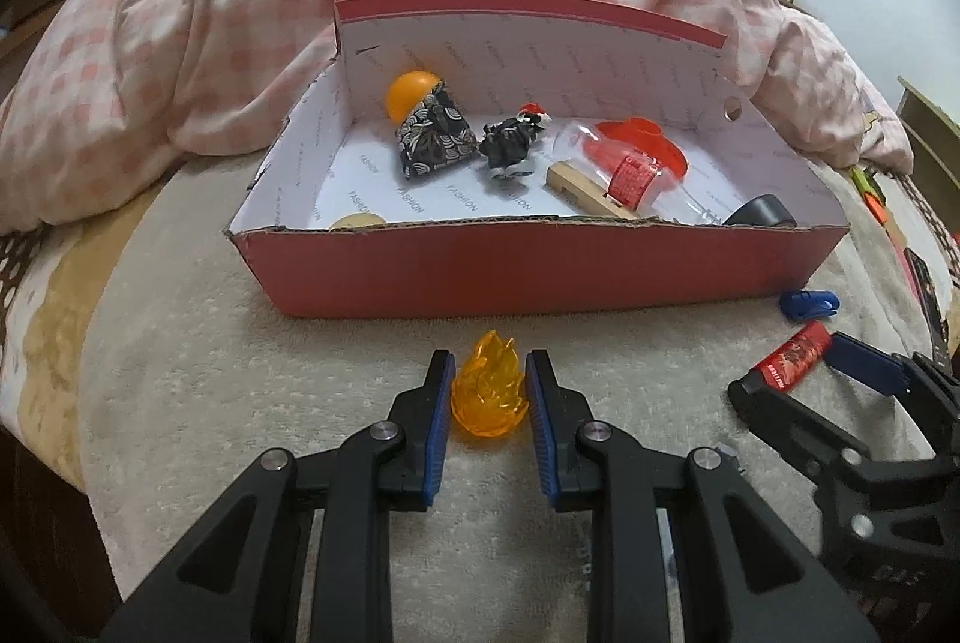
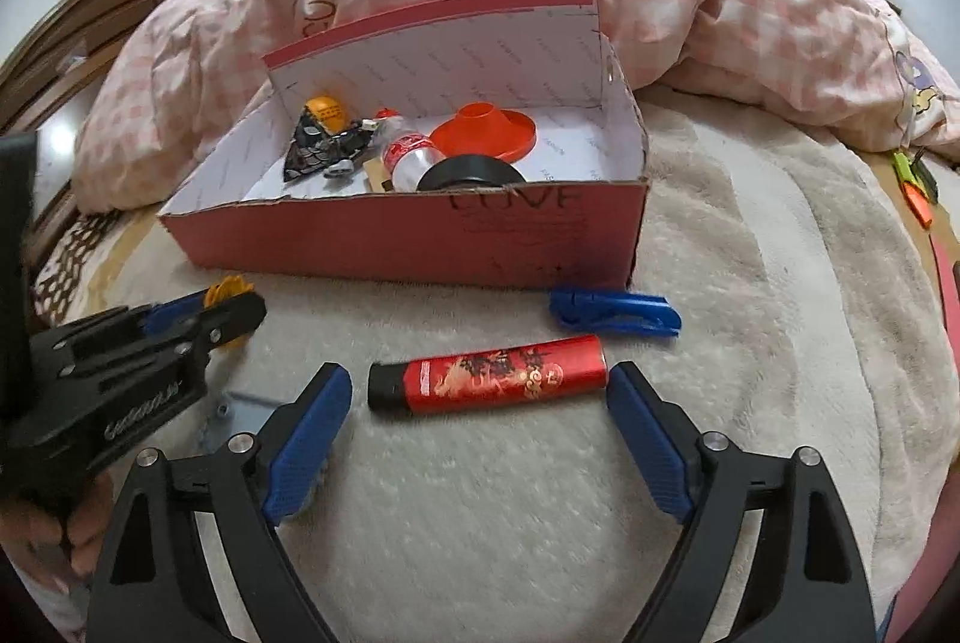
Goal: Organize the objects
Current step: 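Grasp the orange flame piece with the left gripper while the right grasps the red lighter, then carry the flame piece and red lighter into the shoebox with both grippers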
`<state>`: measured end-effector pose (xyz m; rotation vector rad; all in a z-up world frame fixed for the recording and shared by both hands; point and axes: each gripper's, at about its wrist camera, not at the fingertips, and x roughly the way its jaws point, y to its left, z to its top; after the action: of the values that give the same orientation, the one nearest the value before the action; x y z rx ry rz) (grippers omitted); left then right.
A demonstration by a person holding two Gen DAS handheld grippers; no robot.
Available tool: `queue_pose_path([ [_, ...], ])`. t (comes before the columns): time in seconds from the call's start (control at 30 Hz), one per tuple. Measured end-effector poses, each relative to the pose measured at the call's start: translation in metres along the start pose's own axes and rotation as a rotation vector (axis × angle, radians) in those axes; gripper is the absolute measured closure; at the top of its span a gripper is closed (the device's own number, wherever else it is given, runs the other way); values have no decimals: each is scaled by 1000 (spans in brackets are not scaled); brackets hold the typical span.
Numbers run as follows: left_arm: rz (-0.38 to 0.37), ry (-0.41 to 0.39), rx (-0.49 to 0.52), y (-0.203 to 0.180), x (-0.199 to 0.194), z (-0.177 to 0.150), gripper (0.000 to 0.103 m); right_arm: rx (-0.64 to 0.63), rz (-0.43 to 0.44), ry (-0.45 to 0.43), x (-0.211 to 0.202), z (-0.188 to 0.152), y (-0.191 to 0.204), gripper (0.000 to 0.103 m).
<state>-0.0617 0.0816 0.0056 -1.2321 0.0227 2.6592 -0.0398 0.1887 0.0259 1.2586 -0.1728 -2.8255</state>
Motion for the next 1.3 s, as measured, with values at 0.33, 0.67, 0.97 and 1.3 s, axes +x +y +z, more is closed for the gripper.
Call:
queue_pose_path([
  [0.33,-24,-6,-12,2,0,-1,80,-101,-56,49,14,5,6,14],
  [0.67,-27,-3,-17,1,0,-2,80,-127,-63,29,15,1,7,18],
  [0.97,-38,3,-23,0,-3,-2,80,-106,-20,-11,7,-5,2,18],
  [1.3,-46,-5,-5,-5,-13,0,80,-94,31,-50,-4,-8,1,18],
])
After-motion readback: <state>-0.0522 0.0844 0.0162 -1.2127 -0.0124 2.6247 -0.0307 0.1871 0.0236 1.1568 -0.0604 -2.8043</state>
